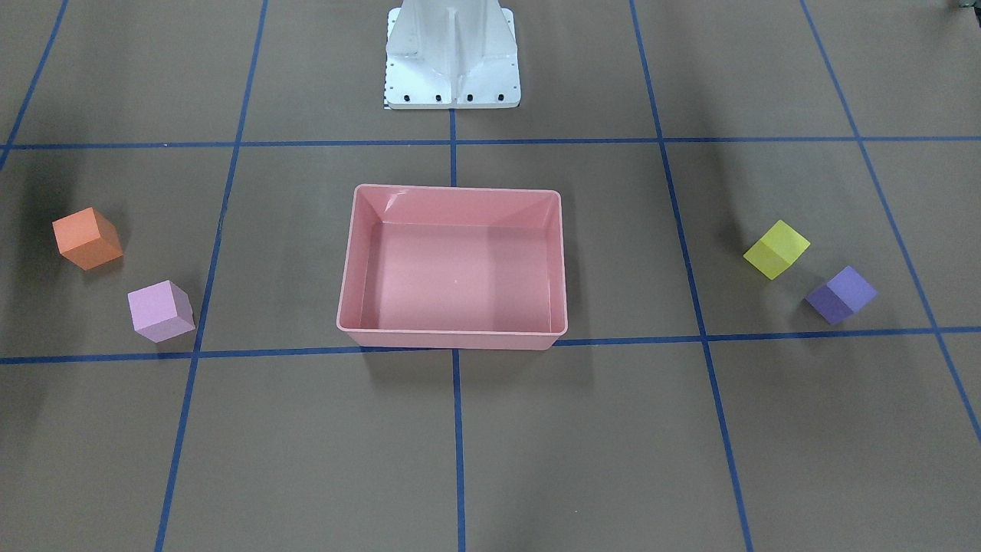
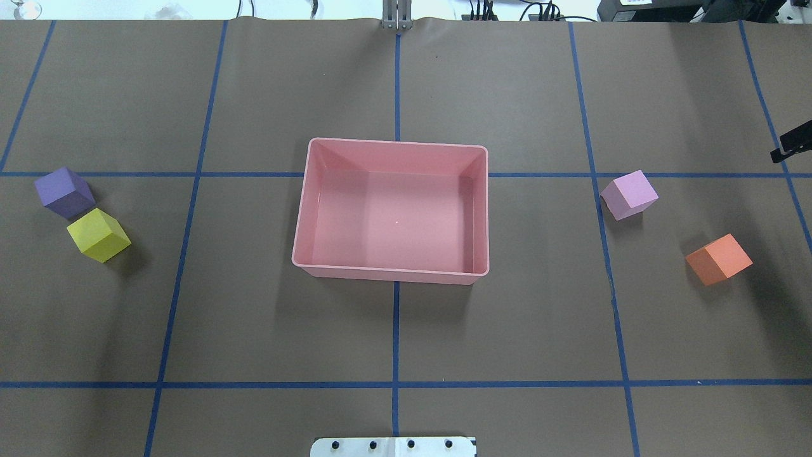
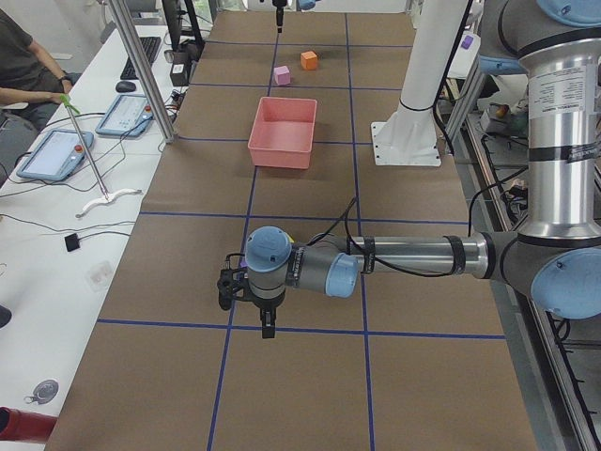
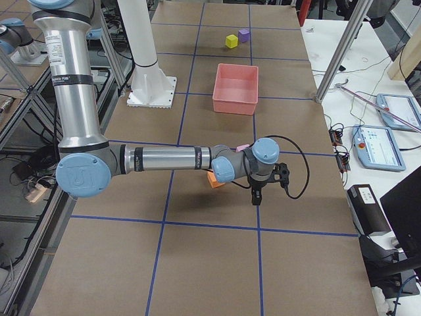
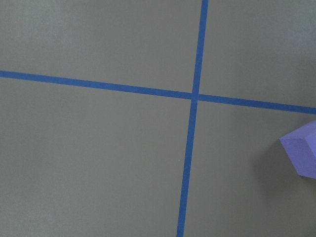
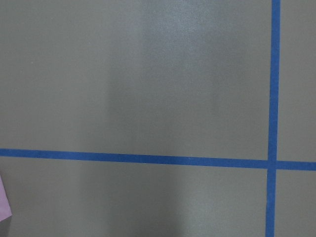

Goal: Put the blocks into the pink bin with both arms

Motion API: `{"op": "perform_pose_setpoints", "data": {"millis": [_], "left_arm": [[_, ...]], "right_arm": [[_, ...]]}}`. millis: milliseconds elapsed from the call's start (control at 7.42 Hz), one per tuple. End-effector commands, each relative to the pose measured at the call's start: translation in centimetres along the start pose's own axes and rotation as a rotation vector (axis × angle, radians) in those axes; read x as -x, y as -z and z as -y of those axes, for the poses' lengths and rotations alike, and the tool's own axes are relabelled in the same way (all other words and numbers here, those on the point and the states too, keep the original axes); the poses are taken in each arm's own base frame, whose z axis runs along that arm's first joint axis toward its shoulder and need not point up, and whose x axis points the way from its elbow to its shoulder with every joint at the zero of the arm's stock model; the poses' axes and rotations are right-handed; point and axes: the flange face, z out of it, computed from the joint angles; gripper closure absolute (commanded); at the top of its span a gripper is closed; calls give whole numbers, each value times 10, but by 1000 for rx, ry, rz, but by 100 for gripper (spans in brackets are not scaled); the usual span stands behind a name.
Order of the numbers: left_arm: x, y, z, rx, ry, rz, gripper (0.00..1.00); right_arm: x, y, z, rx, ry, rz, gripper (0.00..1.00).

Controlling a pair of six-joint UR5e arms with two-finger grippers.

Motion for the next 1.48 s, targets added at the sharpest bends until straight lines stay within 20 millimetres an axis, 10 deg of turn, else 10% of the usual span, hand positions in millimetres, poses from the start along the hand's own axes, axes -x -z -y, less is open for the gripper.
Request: {"op": "perform_pose_setpoints", "data": {"millis": [0, 674, 1348], "left_arm": [[-12, 5, -2, -7, -27, -12, 0], [-14, 9, -31, -48, -45, -32, 0], [-240, -57, -37, 86, 215, -51, 0]], "right_arm": [[1, -4, -1, 6, 3, -1, 0], [33, -11, 1, 17, 58, 14, 0], [58, -15, -2, 23, 102, 25, 0]]}}
